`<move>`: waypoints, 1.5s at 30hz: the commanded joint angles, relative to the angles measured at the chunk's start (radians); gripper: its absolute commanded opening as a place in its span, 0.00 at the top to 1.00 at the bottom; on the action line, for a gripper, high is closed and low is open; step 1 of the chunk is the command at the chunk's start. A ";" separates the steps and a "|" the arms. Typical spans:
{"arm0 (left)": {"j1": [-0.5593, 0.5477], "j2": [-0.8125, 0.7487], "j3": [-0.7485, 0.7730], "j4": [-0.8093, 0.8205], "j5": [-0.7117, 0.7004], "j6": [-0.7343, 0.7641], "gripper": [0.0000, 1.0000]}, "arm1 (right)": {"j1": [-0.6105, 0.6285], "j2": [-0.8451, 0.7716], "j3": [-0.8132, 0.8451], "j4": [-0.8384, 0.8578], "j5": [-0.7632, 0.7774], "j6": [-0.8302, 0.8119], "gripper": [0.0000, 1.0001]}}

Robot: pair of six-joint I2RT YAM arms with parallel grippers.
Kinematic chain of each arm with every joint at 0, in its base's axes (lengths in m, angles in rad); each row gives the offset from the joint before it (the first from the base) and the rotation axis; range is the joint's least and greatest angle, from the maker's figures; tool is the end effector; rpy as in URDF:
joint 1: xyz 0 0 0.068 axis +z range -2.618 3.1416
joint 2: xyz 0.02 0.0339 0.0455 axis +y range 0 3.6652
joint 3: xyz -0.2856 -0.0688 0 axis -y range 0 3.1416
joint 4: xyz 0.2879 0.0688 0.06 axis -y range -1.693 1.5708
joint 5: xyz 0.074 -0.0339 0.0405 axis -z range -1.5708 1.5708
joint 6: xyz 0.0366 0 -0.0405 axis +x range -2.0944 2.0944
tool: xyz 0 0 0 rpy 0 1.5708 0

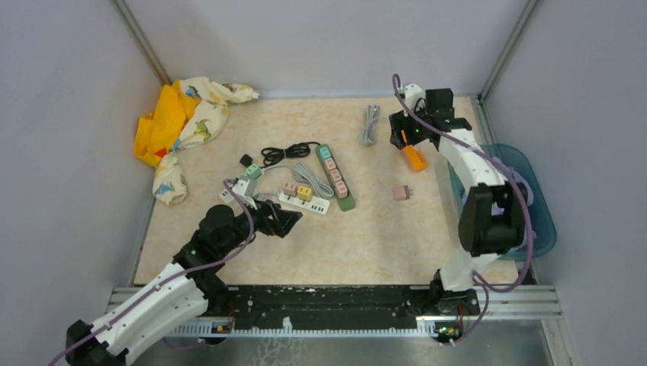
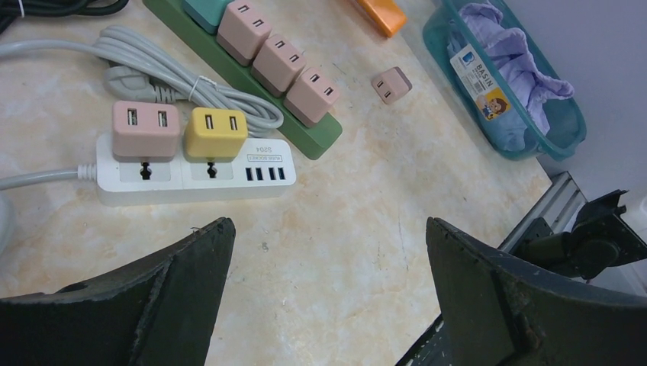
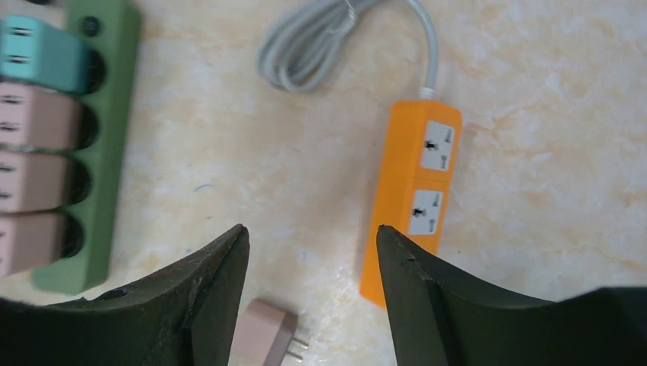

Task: Pull the plug off the socket
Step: Place the socket at the center of the board, then move the socket to the center of the board.

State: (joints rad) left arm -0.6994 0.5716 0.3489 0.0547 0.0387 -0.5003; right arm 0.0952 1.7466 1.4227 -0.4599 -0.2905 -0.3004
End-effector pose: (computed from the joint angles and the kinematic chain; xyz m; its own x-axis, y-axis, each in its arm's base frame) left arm 0.1390 -0.1188 0.2444 -0.4348 -0.2606 -0.8620 0.5287 0.7010 -0.4786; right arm 0.4362 0.0522 0.2830 -0.5846 -0.3406 -0.7364 -0.4878 0.8728 -0.0164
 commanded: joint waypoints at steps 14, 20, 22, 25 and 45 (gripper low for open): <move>0.005 0.170 0.183 -0.091 0.023 0.217 0.00 | -0.003 -0.493 -0.305 0.085 -0.509 -0.046 0.38; 0.005 0.261 0.296 -0.161 0.073 0.366 0.00 | -0.003 -0.570 -0.418 0.157 -0.620 -0.040 0.36; 0.006 0.300 0.348 -0.206 0.083 0.423 0.00 | -0.003 -0.587 -0.451 0.187 -0.652 -0.031 0.36; 0.005 0.355 0.434 -0.272 0.079 0.510 0.00 | -0.003 -0.599 -0.493 0.242 -0.665 -0.005 0.36; 0.026 0.555 0.540 -0.454 0.113 1.216 0.00 | -0.003 -0.662 -0.578 0.240 -0.677 -0.107 0.36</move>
State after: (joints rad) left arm -0.6964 1.1168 0.9241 -0.3851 0.0998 0.5198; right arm 0.0952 1.1191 0.8356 -0.2321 -0.9409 -0.3542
